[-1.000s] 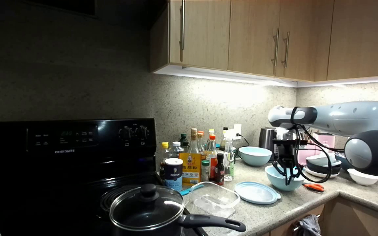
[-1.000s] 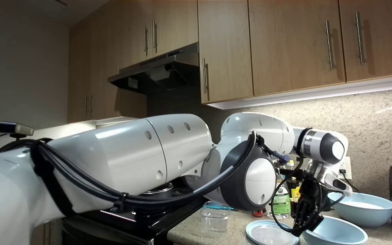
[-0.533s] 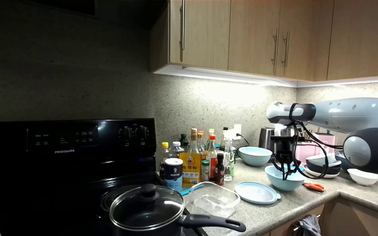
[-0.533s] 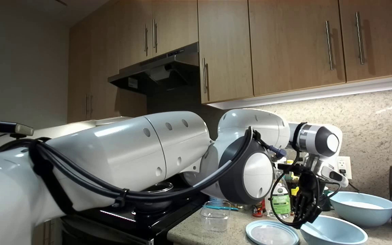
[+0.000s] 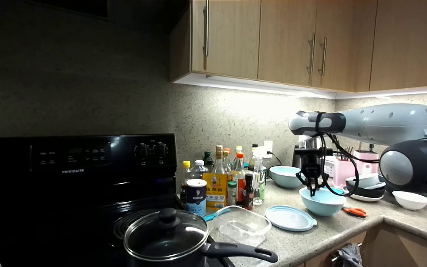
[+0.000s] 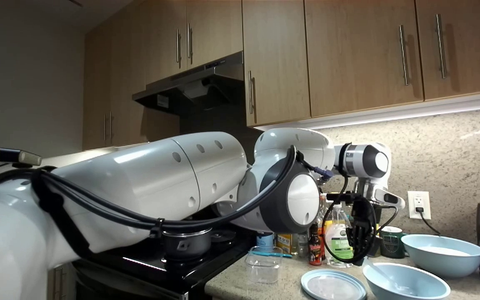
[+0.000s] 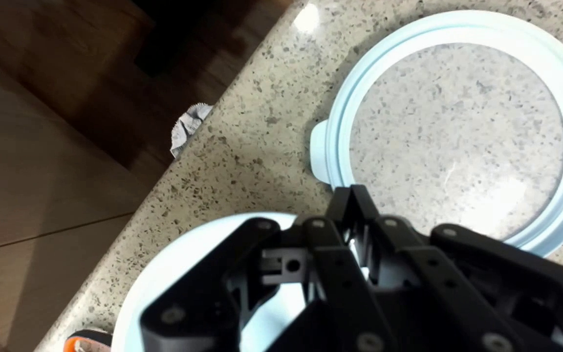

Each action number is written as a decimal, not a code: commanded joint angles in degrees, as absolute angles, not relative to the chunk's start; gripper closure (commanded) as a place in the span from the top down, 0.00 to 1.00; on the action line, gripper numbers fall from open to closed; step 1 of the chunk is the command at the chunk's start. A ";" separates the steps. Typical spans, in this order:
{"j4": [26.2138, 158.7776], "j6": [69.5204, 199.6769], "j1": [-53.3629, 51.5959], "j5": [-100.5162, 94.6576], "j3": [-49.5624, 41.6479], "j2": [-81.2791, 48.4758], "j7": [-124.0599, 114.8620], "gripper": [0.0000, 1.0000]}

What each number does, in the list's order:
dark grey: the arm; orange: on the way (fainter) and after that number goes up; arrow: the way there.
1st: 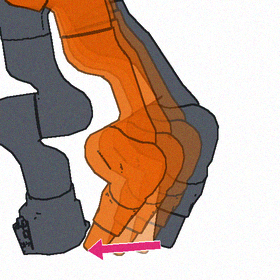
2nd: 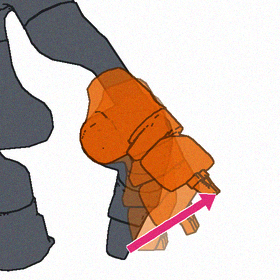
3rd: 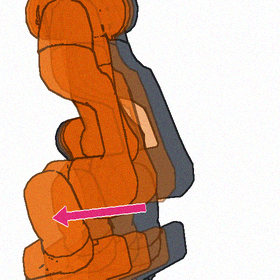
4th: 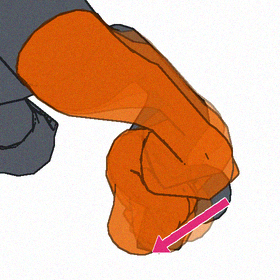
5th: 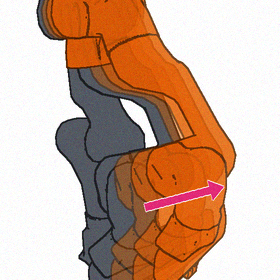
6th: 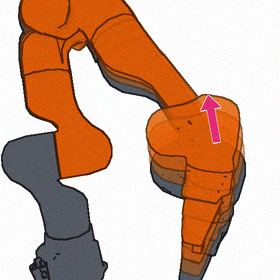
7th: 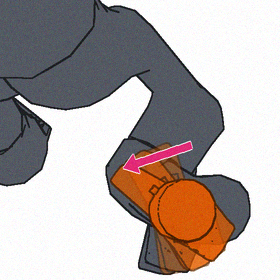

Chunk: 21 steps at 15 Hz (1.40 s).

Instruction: Remove the spoon from the bowl and put it on the lid that is on the counter

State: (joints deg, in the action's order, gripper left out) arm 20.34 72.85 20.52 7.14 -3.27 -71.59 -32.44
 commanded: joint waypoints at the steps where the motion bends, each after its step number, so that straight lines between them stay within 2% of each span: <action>1: 21.44 74.88 19.19 5.35 -4.11 -70.50 -31.48 0.01; 2: 21.52 75.17 18.94 4.88 -4.38 -70.60 -31.73 0.01; 3: 21.64 75.28 18.90 4.76 -4.55 -70.63 -32.03 0.24; 4: 21.71 75.37 18.99 4.79 -4.58 -70.66 -32.08 0.30; 5: 21.71 75.46 19.11 4.53 -4.71 -70.77 -31.04 0.06; 6: 21.76 75.49 19.27 4.60 -4.70 -70.79 -31.24 0.06; 8: 21.76 75.33 19.53 4.73 -4.69 -70.68 -31.08 0.00; 10: 21.72 75.40 19.76 4.95 -4.64 -70.53 -31.77 0.00; 11: 21.80 75.15 19.83 5.00 -4.64 -70.45 -31.98 0.23; 13: 21.96 75.16 19.61 5.18 -4.49 -70.72 -32.38 0.32; 14: 21.98 75.16 19.62 5.18 -4.49 -70.72 -32.38 0.13; 15: 22.01 75.16 19.60 5.18 -4.49 -70.74 -32.38 0.46; 21: 23.25 73.12 19.30 7.08 -2.76 -70.85 -32.69 0.83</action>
State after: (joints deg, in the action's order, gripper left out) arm 20.90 74.31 18.98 5.55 -4.35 -71.91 -32.45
